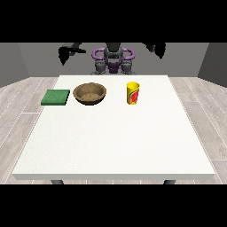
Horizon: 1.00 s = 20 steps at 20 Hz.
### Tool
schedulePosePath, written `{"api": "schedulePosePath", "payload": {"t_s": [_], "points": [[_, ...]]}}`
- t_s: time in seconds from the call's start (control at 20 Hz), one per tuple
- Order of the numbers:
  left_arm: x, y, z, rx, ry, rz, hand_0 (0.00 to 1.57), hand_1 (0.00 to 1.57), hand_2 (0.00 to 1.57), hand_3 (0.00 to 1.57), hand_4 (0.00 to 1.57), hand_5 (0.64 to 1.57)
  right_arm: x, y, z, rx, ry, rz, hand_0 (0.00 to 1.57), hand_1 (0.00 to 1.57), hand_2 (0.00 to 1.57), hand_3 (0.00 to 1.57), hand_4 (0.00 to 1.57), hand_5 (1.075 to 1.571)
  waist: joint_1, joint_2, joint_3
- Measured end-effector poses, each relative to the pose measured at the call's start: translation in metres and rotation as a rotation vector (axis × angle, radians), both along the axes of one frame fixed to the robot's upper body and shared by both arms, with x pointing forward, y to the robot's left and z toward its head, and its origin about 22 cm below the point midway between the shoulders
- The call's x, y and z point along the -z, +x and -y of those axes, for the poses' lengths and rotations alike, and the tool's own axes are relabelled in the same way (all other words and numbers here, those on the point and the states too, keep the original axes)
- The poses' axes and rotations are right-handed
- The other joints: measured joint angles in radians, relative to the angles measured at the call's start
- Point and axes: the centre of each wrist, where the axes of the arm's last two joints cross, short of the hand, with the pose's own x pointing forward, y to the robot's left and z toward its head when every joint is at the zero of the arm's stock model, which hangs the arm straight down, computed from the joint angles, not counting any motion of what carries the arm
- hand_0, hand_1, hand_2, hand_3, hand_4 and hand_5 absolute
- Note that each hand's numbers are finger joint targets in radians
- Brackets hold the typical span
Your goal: Pick the cup and pour the ball into the bowl, then pick the bowl and place it on the pad
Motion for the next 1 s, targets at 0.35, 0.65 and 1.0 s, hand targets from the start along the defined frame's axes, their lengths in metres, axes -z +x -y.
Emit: {"api": "schedulePosePath", "payload": {"t_s": [0.35,0.65,1.0], "points": [[0.001,0.035,0.009,-0.001,0.007,0.118,0.0,0.0,0.0,0.0,0.0,1.39,-0.014,0.036,-0.003,-0.02,-0.004,0.126,0.0,0.0,0.0,0.0,0.0,1.569,-0.015,0.155,0.0001],[0.027,0.055,0.013,-0.048,0.013,0.152,0.0,0.0,0.0,0.0,0.0,1.373,-0.016,0.049,-0.003,-0.054,-0.008,0.171,0.0,0.0,0.0,0.0,0.0,1.569,-0.051,0.221,-0.0001],[0.037,0.083,0.034,-0.042,0.03,0.17,0.0,0.0,0.0,0.0,0.0,1.404,-0.034,0.079,-0.016,-0.062,-0.007,0.214,0.0,0.0,0.0,0.0,0.0,1.57,-0.055,0.264,0.0]]}}
